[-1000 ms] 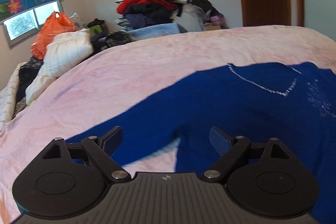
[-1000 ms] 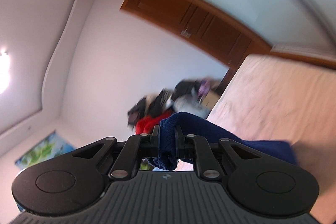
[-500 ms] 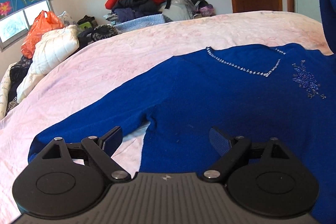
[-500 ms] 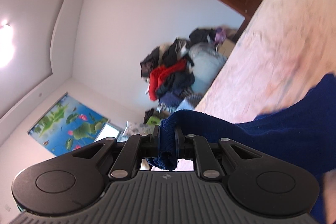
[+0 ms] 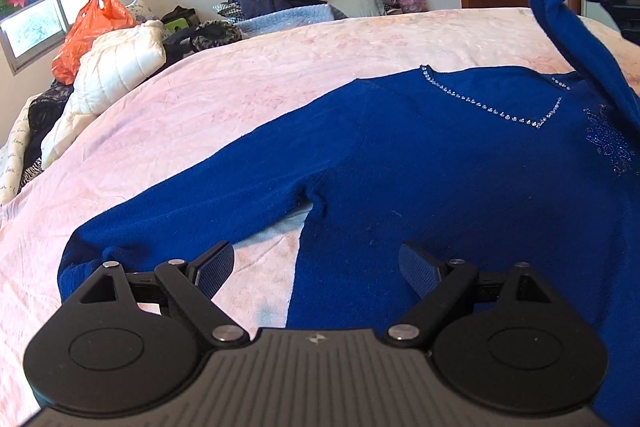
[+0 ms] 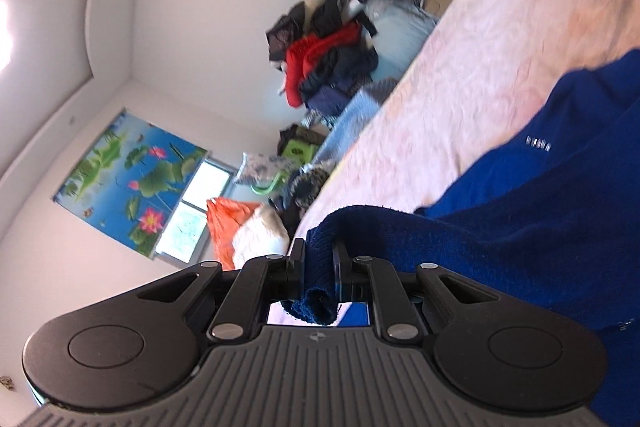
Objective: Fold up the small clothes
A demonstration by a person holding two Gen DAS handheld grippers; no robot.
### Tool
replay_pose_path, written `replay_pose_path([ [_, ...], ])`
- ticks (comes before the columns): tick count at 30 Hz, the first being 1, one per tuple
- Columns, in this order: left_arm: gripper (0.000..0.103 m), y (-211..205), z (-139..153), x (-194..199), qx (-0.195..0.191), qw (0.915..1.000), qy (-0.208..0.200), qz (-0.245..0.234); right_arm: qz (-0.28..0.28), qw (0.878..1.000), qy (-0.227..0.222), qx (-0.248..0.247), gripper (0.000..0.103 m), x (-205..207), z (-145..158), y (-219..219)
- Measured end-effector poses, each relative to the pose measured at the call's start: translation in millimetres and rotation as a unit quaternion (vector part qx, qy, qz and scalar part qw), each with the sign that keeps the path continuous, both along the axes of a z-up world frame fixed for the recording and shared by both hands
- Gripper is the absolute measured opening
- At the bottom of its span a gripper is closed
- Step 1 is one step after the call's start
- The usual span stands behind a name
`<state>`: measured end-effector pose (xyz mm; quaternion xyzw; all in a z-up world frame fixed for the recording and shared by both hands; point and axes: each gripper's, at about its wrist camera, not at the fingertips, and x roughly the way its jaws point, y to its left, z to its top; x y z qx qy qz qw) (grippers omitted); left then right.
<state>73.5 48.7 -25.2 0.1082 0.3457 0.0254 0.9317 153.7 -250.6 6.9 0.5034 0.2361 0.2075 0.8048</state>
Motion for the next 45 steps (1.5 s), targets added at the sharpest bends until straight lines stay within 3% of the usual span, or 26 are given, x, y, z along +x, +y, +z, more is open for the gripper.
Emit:
replay_pose_path([
  [9, 0.090, 5.0, -1.1, -2.6, 0.001, 0.9999, 0.007, 0.007, 0.033, 0.999, 0.027, 0.003, 0.016, 23.5, -15.1, 28.5],
  [20, 0.090, 12.0, 4.3, -7.2, 0.007, 0.9998, 0.009, 0.014, 0.093, 0.993, 0.075, -0.019, 0.016, 61.5, -47.5, 97.9],
  [23, 0.090, 11.9, 3.5, -6.3, 0.006, 0.9997, 0.015, 0.016, 0.130, 0.986, 0.084, -0.059, 0.027, 70.5, -54.0, 118.7],
  [25, 0.090, 12.2, 4.1, -8.1, 0.009, 0.9997, 0.015, 0.015, 0.144, 0.981, 0.105, -0.079, 0.046, 70.9, -55.2, 124.8],
  [27, 0.090, 13.8, 4.3, -9.6, 0.013, 0.9997, 0.012, 0.017, 0.159, 0.981, 0.082, -0.074, 0.046, 61.3, -47.2, 123.5],
  [30, 0.090, 17.9, 1.9, -7.0, 0.006, 0.9993, 0.022, 0.028, 0.156, 0.982, 0.055, -0.088, 0.056, 48.2, -32.5, 117.8],
  [36, 0.090, 23.3, 4.8, -14.5, -0.003, 0.9992, 0.022, 0.032, 0.145, 0.976, 0.119, -0.111, 0.061, 53.0, -53.8, 116.8],
  [39, 0.090, 31.3, 6.6, -20.3, 0.005, 0.9990, 0.017, 0.042, 0.153, 0.977, 0.080, -0.126, 0.059, 42.1, -40.1, 116.6],
  [43, 0.090, 51.8, 7.9, -29.4, -0.016, 0.9978, 0.030, 0.057, 0.168, 0.959, 0.035, -0.225, 0.059, 31.7, -12.9, 133.2],
  [45, 0.090, 61.4, 7.4, -35.6, -0.028, 0.9966, 0.035, 0.069, 0.186, 0.956, 0.013, -0.227, 0.059, 30.0, -7.3, 140.0],
])
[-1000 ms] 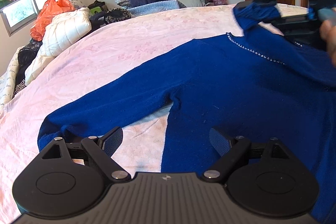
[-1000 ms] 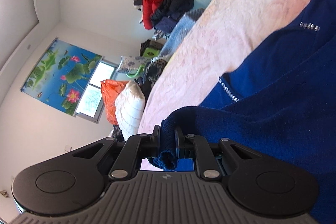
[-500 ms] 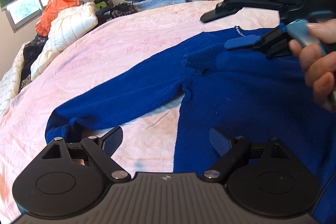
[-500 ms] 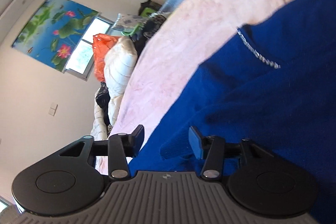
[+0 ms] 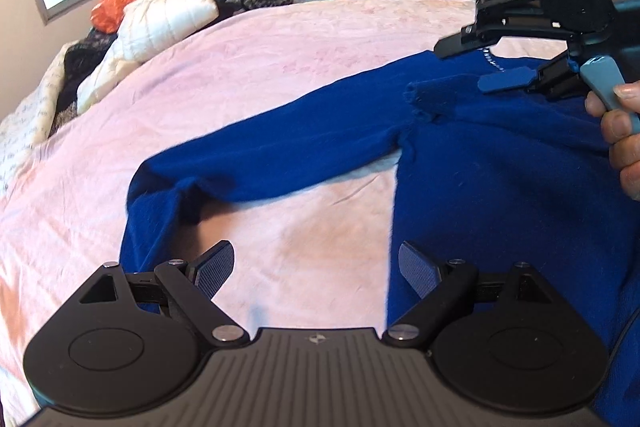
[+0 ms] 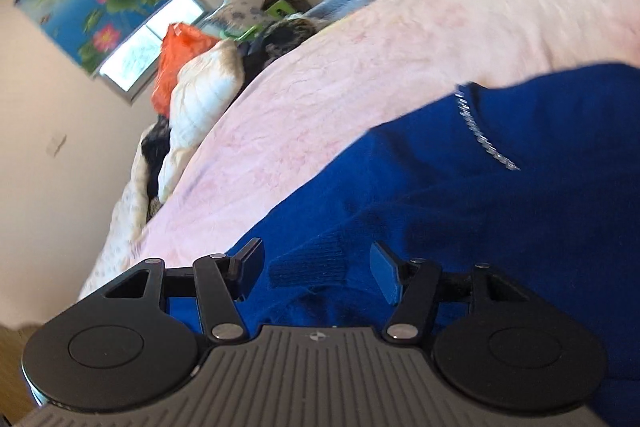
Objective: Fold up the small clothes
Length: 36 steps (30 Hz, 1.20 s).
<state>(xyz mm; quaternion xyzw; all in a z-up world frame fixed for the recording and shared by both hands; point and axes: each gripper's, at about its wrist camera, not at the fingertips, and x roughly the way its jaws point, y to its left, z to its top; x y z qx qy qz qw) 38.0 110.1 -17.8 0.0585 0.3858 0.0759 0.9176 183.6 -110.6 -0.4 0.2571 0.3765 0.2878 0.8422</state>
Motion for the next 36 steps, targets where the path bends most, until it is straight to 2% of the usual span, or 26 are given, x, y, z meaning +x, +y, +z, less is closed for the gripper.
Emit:
replay_pose_path([
  [2, 0.090, 8.3, -1.5, -4.3, -0.009, 0.9998, 0.009, 0.012, 0.008, 1.000, -0.021, 0.004, 0.059, 1.1, 6.7, 6.8],
  [3, 0.090, 11.3, -1.9, -5.9, -0.011, 0.9997, 0.012, 0.016, 0.017, 0.999, -0.043, -0.024, 0.059, 1.3, 12.2, 14.3],
  [4, 0.090, 13.7, -1.9, -7.3, -0.010, 0.9997, 0.015, 0.019, 0.027, 0.993, -0.075, -0.086, 0.063, -0.2, 18.6, 26.6],
  [5, 0.090, 15.3, -1.7, -8.6, -0.008, 0.9996, 0.015, 0.021, 0.044, 0.977, -0.115, -0.174, 0.064, -4.5, 25.3, 46.7],
  [6, 0.090, 17.3, -1.3, -10.5, -0.006, 0.9996, 0.014, 0.022, 0.066, 0.955, -0.147, -0.248, 0.066, -10.6, 26.6, 62.2],
  [7, 0.090, 18.8, -0.7, -11.9, -0.005, 0.9996, 0.012, 0.024, 0.096, 0.925, -0.184, -0.318, 0.067, -20.5, 24.8, 77.4],
  [9, 0.090, 20.5, -1.1, -11.3, -0.009, 0.9996, 0.012, 0.025, 0.145, 0.867, -0.254, -0.404, 0.069, -41.7, 18.4, 99.4],
  [10, 0.090, 20.7, -2.1, -9.7, -0.012, 0.9995, 0.014, 0.025, 0.167, 0.844, -0.276, -0.429, 0.069, -49.7, 14.3, 106.7],
  [11, 0.090, 20.7, -3.0, -8.6, -0.016, 0.9994, 0.016, 0.025, 0.185, 0.828, -0.289, -0.444, 0.068, -54.8, 11.0, 113.0],
  [12, 0.090, 20.2, -3.6, -8.1, -0.018, 0.9994, 0.018, 0.023, 0.194, 0.817, -0.299, -0.454, 0.067, -57.3, 7.7, 116.9],
  [13, 0.090, 19.6, -3.8, -8.5, -0.020, 0.9994, 0.019, 0.021, 0.196, 0.813, -0.303, -0.457, 0.064, -57.5, 6.6, 120.3],
  [14, 0.090, 19.0, -3.8, -9.0, -0.021, 0.9994, 0.019, 0.020, 0.198, 0.815, -0.302, -0.453, 0.062, -55.8, 7.3, 121.4],
  [15, 0.090, 18.4, -3.7, -9.8, -0.021, 0.9995, 0.018, 0.018, 0.200, 0.822, -0.294, -0.445, 0.050, -53.0, 8.9, 120.8],
  [16, 0.090, 18.1, -3.7, -10.4, -0.021, 0.9995, 0.017, 0.017, 0.198, 0.830, -0.284, -0.438, 0.027, -50.2, 9.7, 119.8],
  [17, 0.090, 18.3, -3.5, -10.8, -0.020, 0.9995, 0.016, 0.016, 0.195, 0.836, -0.278, -0.431, 0.017, -48.5, 11.3, 117.3],
  [19, 0.090, 19.8, -4.3, -10.3, -0.021, 0.9995, 0.017, 0.019, 0.191, 0.844, -0.273, -0.420, 0.003, -47.5, 15.3, 114.5],
  [21, 0.090, 22.0, -6.1, -8.4, -0.027, 0.9991, 0.021, 0.024, 0.173, 0.845, -0.289, -0.415, 0.002, -46.3, 22.6, 112.9],
  [23, 0.090, 23.3, -7.3, -7.5, -0.032, 0.9989, 0.024, 0.026, 0.128, 0.850, -0.317, -0.400, 0.002, -43.6, 41.5, 107.5],
  [25, 0.090, 23.2, -7.4, -8.2, -0.032, 0.9989, 0.024, 0.026, 0.065, 0.866, -0.343, -0.358, 0.003, -40.8, 65.6, 95.2],
  [27, 0.090, 23.0, -7.0, -8.5, -0.030, 0.9990, 0.023, 0.025, 0.035, 0.889, -0.348, -0.297, 0.004, -42.9, 80.6, 78.5],
  [29, 0.090, 23.6, -7.4, -7.9, -0.030, 0.9989, 0.024, 0.025, 0.085, 0.905, -0.297, -0.292, 0.005, -38.6, 72.2, 80.2],
  [31, 0.090, 24.4, -7.6, -7.5, -0.030, 0.9988, 0.025, 0.028, 0.149, 0.909, -0.238, -0.308, 0.007, -35.6, 45.4, 89.1],
  [32, 0.090, 24.8, -7.7, -7.7, -0.031, 0.9988, 0.026, 0.028, 0.189, 0.914, -0.184, -0.309, 0.016, -32.0, 25.9, 93.0],
  [33, 0.090, 25.2, -7.5, -8.3, -0.031, 0.9988, 0.026, 0.028, 0.210, 0.919, -0.147, -0.301, 0.016, -29.2, 12.9, 93.6],
  [35, 0.090, 26.8, -6.2, -10.5, -0.028, 0.9990, 0.024, 0.027, 0.208, 0.931, -0.149, -0.262, 0.017, -34.8, 6.9, 83.9],
  [36, 0.090, 27.9, -5.6, -11.1, -0.025, 0.9990, 0.023, 0.028, 0.194, 0.942, -0.151, -0.230, 0.017, -35.2, 11.7, 73.3],
])
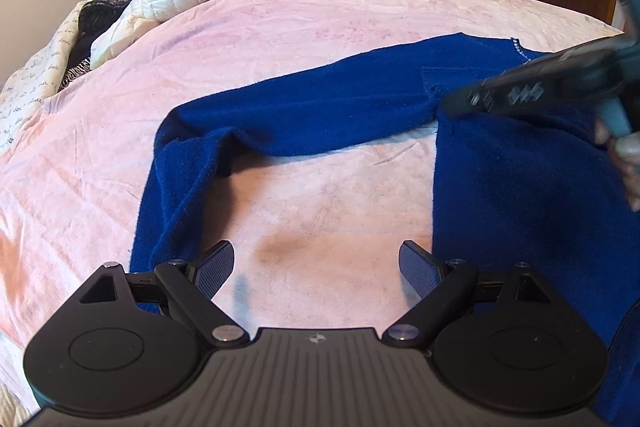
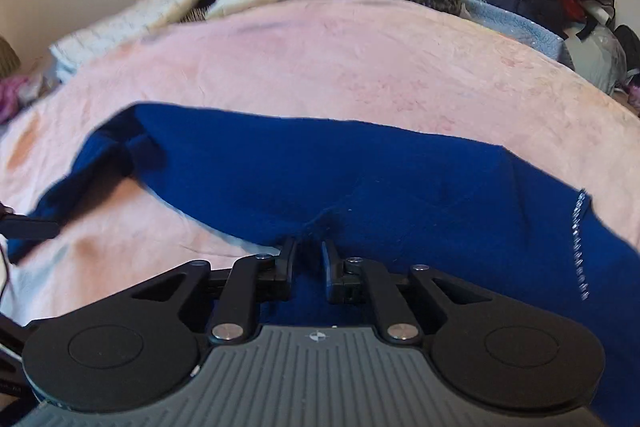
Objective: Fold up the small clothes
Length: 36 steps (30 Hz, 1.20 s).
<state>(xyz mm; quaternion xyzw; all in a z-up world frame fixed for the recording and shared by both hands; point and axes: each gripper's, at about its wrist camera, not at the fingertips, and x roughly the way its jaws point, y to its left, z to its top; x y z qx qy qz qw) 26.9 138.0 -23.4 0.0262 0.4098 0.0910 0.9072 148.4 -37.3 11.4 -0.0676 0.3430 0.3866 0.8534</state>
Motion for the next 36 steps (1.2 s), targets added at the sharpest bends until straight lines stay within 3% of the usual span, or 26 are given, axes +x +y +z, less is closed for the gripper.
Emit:
replay_pose_path([
  [3, 0.090, 5.8, 0.1, -0.2, 0.001, 0.9999, 0.000, 0.010, -0.072, 0.991, 0.029, 0.106, 0.018, 14.1, 15.8, -36.8],
  [4, 0.090, 8.5, -0.1, -0.6, -0.005, 0.9999, 0.001, 0.015, -0.093, 0.988, 0.043, 0.119, 0.025, 20.4, 14.7, -44.5],
  [5, 0.090, 10.7, -0.3, -1.5, -0.014, 0.9997, 0.002, 0.019, -0.111, 0.986, 0.059, 0.112, 0.031, 28.4, 9.7, -49.1],
  [7, 0.090, 15.1, 0.2, -6.2, -0.038, 0.9990, 0.003, 0.023, -0.132, 0.987, 0.083, 0.046, 0.047, 36.6, -8.0, -46.0],
  [8, 0.090, 17.8, 0.6, -10.5, -0.053, 0.9983, 0.001, 0.026, -0.132, 0.988, 0.073, 0.014, 0.046, 33.8, -19.4, -41.5],
  [12, 0.090, 33.9, -2.4, -35.0, -0.137, 0.9891, -0.014, 0.052, -0.139, 0.990, 0.016, 0.022, 0.045, 2.9, -7.2, -27.0],
  [15, 0.090, 59.9, -8.0, -51.7, -0.232, 0.9666, -0.039, 0.103, -0.068, 0.997, -0.038, 0.001, 0.057, -21.8, 3.1, 0.3],
  [17, 0.090, 81.4, -8.0, -62.5, -0.297, 0.9389, -0.074, 0.159, -0.027, 0.997, -0.066, -0.017, 0.063, -39.6, 4.2, 19.5],
  [19, 0.090, 102.8, -7.6, -68.3, -0.360, 0.9053, -0.099, 0.203, 0.009, 0.995, -0.092, -0.038, 0.063, -55.7, 3.7, 36.8],
  [21, 0.090, 117.0, -6.7, -68.0, -0.393, 0.8879, -0.099, 0.218, 0.046, 0.987, -0.139, -0.066, 0.063, -74.3, 4.4, 52.3],
  [23, 0.090, 130.6, -1.4, -72.9, -0.401, 0.8773, -0.112, 0.238, 0.103, 0.967, -0.207, -0.105, 0.063, -96.3, 2.1, 72.1],
  [26, 0.090, 145.1, 16.1, -83.9, -0.340, 0.8889, -0.153, 0.267, 0.202, 0.923, -0.292, -0.151, 0.063, -133.8, -2.8, 101.0],
  [30, 0.090, 166.3, 31.3, -92.6, -0.289, 0.8924, -0.172, 0.300, 0.311, 0.872, -0.339, -0.167, 0.064, -170.6, -9.5, 136.9],
  [33, 0.090, 178.2, 36.7, -94.3, -0.259, 0.9006, -0.158, 0.311, 0.365, 0.841, -0.357, -0.176, 0.064, -185.5, -10.5, 164.8],
  [36, 0.090, 181.9, 35.9, -97.3, -0.244, 0.9040, -0.147, 0.319, 0.427, 0.798, -0.365, -0.217, 0.071, -195.7, -16.0, 189.8],
])
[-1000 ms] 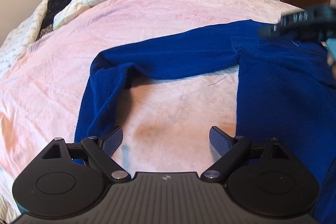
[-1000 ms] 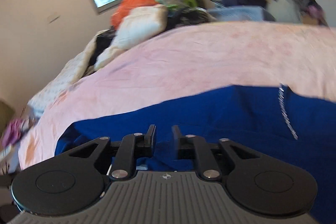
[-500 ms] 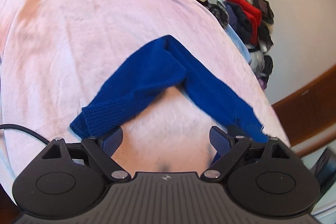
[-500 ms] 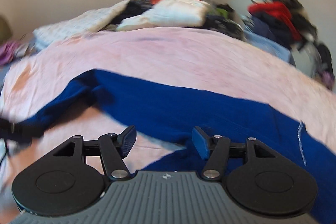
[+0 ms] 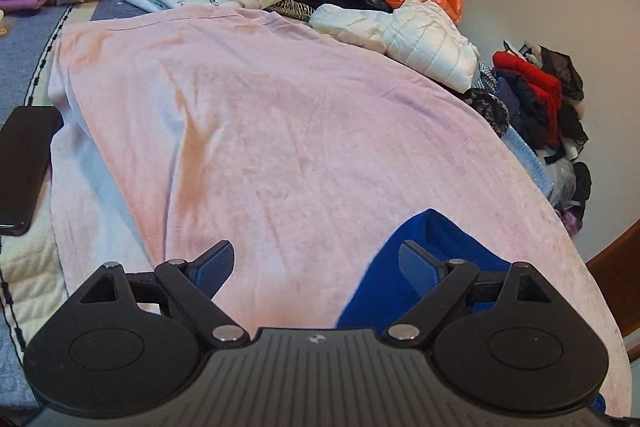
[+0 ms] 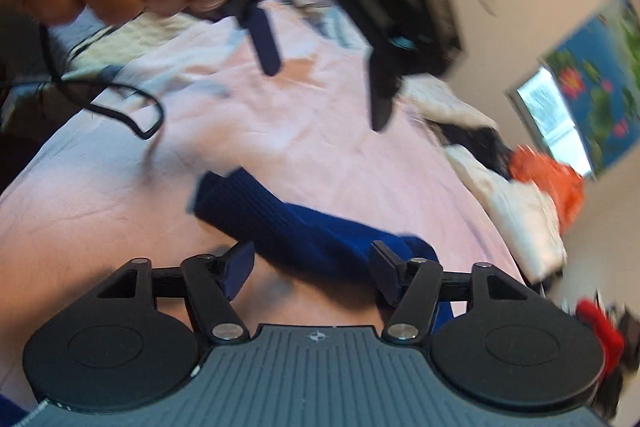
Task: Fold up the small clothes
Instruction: 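Lift the sleeve with the right gripper and fold it over the sweater body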
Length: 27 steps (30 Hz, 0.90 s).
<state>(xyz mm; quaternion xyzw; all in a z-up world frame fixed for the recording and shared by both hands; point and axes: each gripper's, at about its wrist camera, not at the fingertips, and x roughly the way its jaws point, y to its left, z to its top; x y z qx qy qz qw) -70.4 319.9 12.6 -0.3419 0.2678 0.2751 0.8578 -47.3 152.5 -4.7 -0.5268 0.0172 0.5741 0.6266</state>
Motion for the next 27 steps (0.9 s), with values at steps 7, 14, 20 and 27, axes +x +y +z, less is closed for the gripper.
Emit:
replay_pose_path([
  [7, 0.090, -4.6, 0.4, 0.5, 0.024, 0.9994, 0.019, -0.017, -0.014, 0.983, 0.151, -0.106, 0.069, 25.5, 25.7, 7.9],
  [14, 0.090, -10.9, -0.1, 2.9, 0.046, 0.9986, 0.025, 0.005, -0.127, 0.961, 0.238, 0.066, 0.062, 66.6, 60.2, -29.5],
  [20, 0.090, -17.2, 2.3, 5.1, 0.056, 0.9976, 0.038, -0.016, -0.285, 0.912, 0.268, 0.127, 0.081, 101.3, 39.0, 12.0],
  [27, 0.090, -13.1, -3.9, 5.7, 0.056, 0.9975, 0.042, -0.004, -0.186, 0.966, 0.179, -0.023, 0.080, 36.2, 14.8, -35.9],
])
